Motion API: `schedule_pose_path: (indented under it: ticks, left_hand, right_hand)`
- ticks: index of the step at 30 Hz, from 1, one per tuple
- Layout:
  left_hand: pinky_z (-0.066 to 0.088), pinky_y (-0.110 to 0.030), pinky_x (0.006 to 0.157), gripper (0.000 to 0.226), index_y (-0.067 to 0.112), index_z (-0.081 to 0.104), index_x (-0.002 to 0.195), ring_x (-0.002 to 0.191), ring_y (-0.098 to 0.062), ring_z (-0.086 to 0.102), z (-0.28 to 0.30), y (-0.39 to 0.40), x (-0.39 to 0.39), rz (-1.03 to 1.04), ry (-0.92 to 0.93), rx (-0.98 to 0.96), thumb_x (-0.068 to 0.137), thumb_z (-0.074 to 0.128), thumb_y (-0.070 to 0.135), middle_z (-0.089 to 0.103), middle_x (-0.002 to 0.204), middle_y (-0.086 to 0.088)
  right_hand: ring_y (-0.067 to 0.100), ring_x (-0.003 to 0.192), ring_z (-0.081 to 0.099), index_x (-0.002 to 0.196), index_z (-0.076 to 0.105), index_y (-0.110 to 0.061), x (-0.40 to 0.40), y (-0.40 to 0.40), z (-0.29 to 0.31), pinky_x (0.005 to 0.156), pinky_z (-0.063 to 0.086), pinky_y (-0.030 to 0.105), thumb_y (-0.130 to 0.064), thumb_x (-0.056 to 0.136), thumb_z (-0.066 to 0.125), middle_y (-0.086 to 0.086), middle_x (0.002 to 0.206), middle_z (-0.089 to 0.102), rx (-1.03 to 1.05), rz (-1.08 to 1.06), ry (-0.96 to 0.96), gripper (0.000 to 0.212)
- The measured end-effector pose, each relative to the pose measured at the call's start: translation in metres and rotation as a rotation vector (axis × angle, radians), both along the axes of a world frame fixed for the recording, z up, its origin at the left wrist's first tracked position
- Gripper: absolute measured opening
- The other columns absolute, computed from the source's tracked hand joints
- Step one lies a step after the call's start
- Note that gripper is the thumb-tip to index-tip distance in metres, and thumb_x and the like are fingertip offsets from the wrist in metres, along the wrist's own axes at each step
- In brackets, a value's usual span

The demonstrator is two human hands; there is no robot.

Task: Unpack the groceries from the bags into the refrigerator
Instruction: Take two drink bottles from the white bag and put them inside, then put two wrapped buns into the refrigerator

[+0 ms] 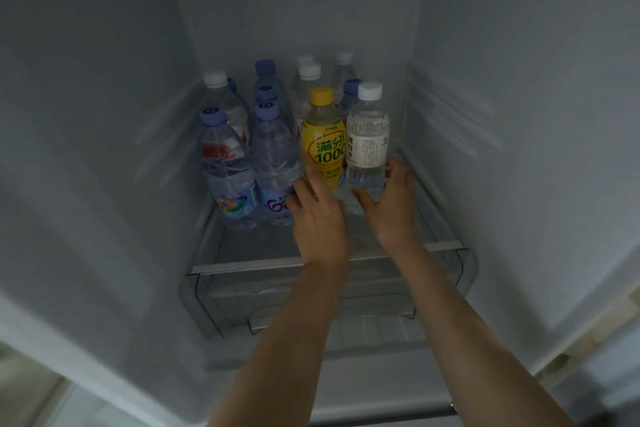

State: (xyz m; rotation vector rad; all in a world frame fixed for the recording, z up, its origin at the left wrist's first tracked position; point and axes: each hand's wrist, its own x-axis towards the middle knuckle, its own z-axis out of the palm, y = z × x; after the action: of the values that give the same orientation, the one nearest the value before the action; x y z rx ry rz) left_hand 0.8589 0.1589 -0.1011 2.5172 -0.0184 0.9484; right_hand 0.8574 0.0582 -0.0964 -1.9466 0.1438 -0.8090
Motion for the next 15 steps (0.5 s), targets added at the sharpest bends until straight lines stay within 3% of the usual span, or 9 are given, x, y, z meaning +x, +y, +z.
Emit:
schedule_pose_path:
  ticks: [2,5,7,12,15]
  left_hand:
    - [0.052,-0.041,0.081,0.098,0.004,0.022,0.15,0.094,-0.034,0.058,0.0,-0.002,-0.001,0.0,0.003,-0.029,0.071,0.081,0.009,0.053,0.107,-0.013]
    - [0.056,-0.045,0.07,0.097,0.013,0.015,0.151,0.1,-0.036,0.06,0.001,-0.001,-0.008,-0.036,0.048,-0.096,0.076,0.076,0.004,0.05,0.114,-0.013]
    - [0.056,-0.048,0.073,0.095,0.015,0.012,0.152,0.108,-0.038,0.058,0.0,0.002,-0.014,-0.073,0.102,-0.132,0.078,0.072,0.002,0.047,0.123,-0.015]
    - [0.052,-0.049,0.082,0.075,0.012,0.03,0.147,0.117,-0.036,0.05,0.006,0.015,-0.037,-0.18,0.162,-0.182,0.08,0.06,-0.001,0.047,0.13,-0.014]
    - [0.05,-0.049,0.085,0.059,0.009,0.041,0.137,0.117,-0.036,0.051,0.012,0.024,-0.054,-0.272,0.148,-0.197,0.081,0.059,0.003,0.045,0.134,-0.012]
  right_hand:
    - [0.013,0.106,0.045,0.128,0.046,-0.001,0.0,0.0,-0.001,0.083,0.035,0.015,-0.013,0.074,0.08,0.017,0.12,0.049,0.004,0.004,-0.004,0.065]
    - [0.026,0.11,0.052,0.128,0.047,-0.004,0.001,-0.004,-0.001,0.089,0.047,0.034,-0.014,0.072,0.081,0.015,0.119,0.052,-0.006,0.016,0.02,0.066]
    - [0.025,0.107,0.056,0.128,0.048,-0.006,0.0,-0.006,0.001,0.088,0.051,0.041,-0.017,0.075,0.078,0.013,0.118,0.055,-0.009,0.014,0.054,0.062]
    - [0.018,0.107,0.053,0.123,0.052,-0.007,-0.024,-0.002,0.007,0.082,0.037,0.018,-0.01,0.086,0.063,0.01,0.118,0.057,-0.043,0.011,0.063,0.04]
    - [0.02,0.114,0.052,0.127,0.051,-0.006,-0.054,0.004,0.012,0.092,0.038,0.023,-0.01,0.088,0.06,0.007,0.122,0.056,-0.049,0.017,0.055,0.041]
